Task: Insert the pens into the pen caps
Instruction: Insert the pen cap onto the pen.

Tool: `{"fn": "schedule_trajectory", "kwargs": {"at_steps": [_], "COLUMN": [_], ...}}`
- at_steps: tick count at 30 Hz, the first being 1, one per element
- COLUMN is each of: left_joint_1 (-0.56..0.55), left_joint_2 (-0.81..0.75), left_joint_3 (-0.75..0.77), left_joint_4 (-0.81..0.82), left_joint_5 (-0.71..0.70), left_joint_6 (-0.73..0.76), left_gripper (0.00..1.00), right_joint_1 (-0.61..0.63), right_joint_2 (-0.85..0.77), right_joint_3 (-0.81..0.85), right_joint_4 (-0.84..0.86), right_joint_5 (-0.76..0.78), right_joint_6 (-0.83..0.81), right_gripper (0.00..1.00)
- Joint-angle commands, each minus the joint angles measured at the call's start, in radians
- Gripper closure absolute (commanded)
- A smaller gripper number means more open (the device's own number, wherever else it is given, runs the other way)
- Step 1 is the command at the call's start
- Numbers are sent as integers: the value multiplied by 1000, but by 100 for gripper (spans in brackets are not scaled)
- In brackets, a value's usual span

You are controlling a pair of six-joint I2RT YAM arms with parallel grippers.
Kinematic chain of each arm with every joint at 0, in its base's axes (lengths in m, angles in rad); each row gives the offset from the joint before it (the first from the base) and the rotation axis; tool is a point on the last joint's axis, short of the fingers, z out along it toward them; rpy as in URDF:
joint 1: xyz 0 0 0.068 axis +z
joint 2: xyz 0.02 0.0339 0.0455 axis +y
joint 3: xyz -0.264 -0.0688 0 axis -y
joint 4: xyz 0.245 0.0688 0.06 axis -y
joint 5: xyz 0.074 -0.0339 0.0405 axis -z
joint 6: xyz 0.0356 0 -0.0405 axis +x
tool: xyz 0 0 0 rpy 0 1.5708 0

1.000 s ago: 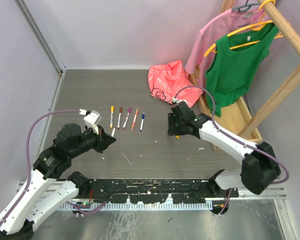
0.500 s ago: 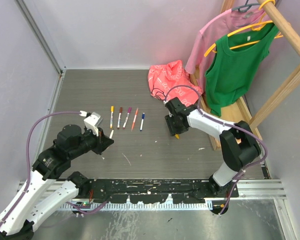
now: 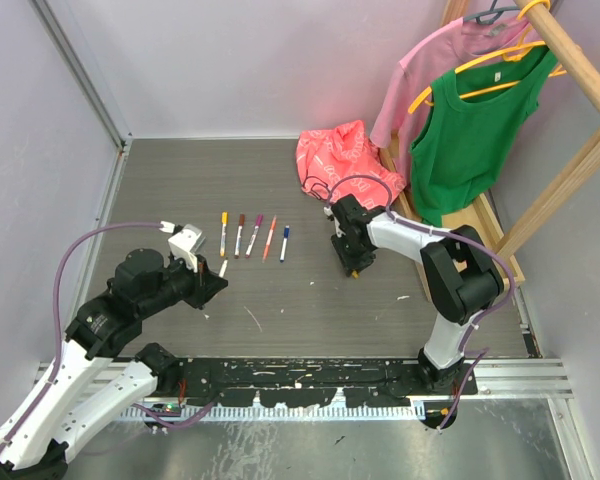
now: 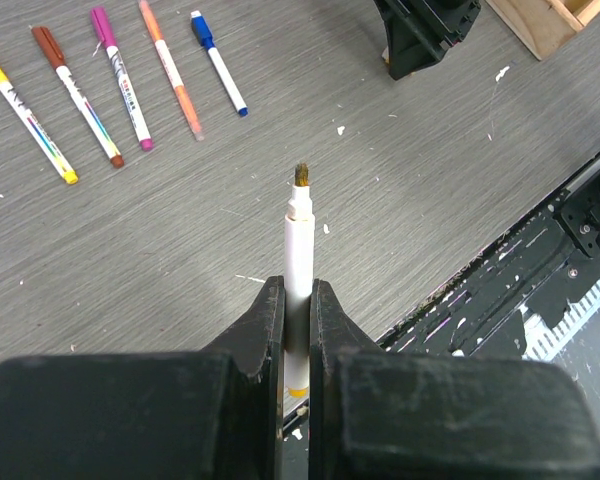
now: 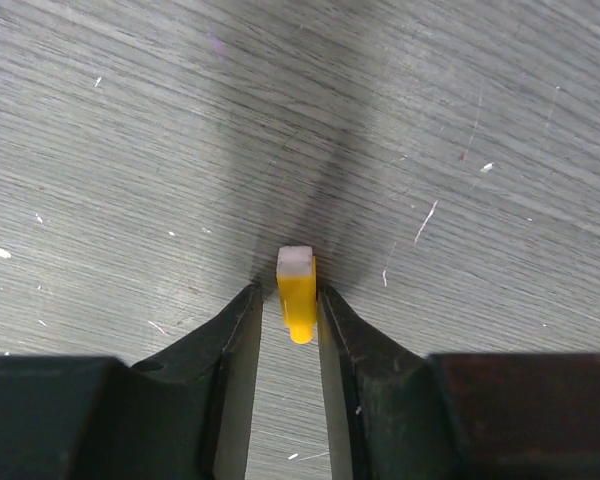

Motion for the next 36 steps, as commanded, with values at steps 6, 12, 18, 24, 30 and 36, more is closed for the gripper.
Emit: {"fn": "schedule_trajectory", "kwargs": {"at_steps": [6, 12, 18, 24, 30, 36], "left_joint_1": [3, 3, 3, 3, 3, 3], "left_joint_2": [1, 0, 2, 2, 5, 5], "left_joint_3": [10, 9, 8, 9, 7, 7], "left_joint_4": [22, 23, 27, 27, 30, 30], "left_joint_5": [-12, -15, -15, -19, -22, -20], "left_joint_6": [17, 14, 15, 13, 12, 12], "left_gripper": [100, 100, 100, 100, 100, 100], "right_joint_1": [-3, -7, -11, -16, -20, -21], "right_joint_2": [14, 22, 21, 31, 39, 43], "right_joint_3": [31, 31, 33, 30, 36, 41], "right_joint_4": [2, 5, 21, 37, 50, 52], "right_joint_5": [-10, 9, 24, 11, -7, -14], "right_joint_6": [-29, -32, -27, -27, -28, -27], "right_gripper": [69, 63, 61, 66, 65, 73]}}
